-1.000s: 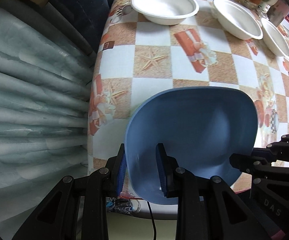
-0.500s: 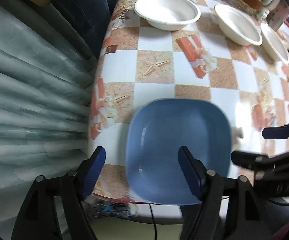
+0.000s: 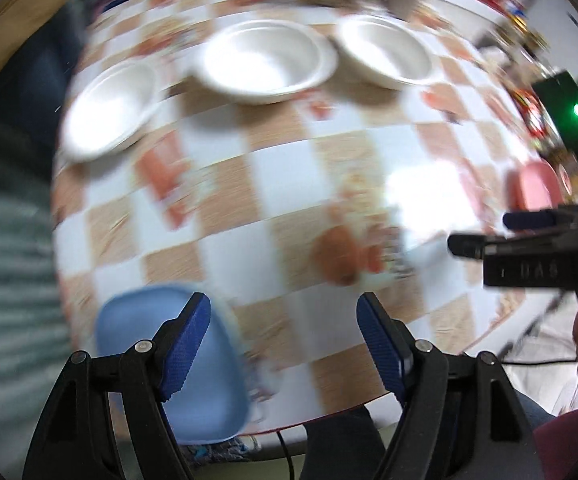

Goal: Organize plates and bowls
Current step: 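Lower the blue plate onto the green plate and open both tools, then move both tools to the pink square plate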

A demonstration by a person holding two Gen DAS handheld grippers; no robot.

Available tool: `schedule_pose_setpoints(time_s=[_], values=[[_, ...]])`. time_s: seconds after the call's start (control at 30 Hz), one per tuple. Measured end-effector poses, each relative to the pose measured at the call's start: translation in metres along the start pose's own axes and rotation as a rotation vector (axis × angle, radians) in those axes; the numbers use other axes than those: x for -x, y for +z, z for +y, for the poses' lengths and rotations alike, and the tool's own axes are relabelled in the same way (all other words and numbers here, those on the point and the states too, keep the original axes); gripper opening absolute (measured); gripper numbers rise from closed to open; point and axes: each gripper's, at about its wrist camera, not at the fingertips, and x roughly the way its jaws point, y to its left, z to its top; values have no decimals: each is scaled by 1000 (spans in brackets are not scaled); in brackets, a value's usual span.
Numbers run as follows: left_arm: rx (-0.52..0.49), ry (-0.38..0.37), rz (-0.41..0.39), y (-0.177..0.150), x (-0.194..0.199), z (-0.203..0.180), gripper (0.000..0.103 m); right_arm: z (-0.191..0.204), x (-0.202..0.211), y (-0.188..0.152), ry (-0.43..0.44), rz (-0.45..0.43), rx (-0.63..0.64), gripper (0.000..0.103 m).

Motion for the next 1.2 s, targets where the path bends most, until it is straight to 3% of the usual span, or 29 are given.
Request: schedule_pose_setpoints(time_s=[0.3,0.6,0.7,0.87,1.2], values=[[-192,-34,27,37,-14,-73,79,-158,6,-8,-164,-36,-280,89],[-225,-85,64,71,-33,-125,79,-251,17,3,-273,-53,-378,89],[-262,-91,68,79,-37,-144,79,-264,15,3,-294,-60,-371,89],[-287,-83,87,83,-43,-156,79,-270,-6,7,-225,-39,-351,89],[-144,-20,100,87,-54,-119,79,-211,-22,24,-116,-34,-217,89]])
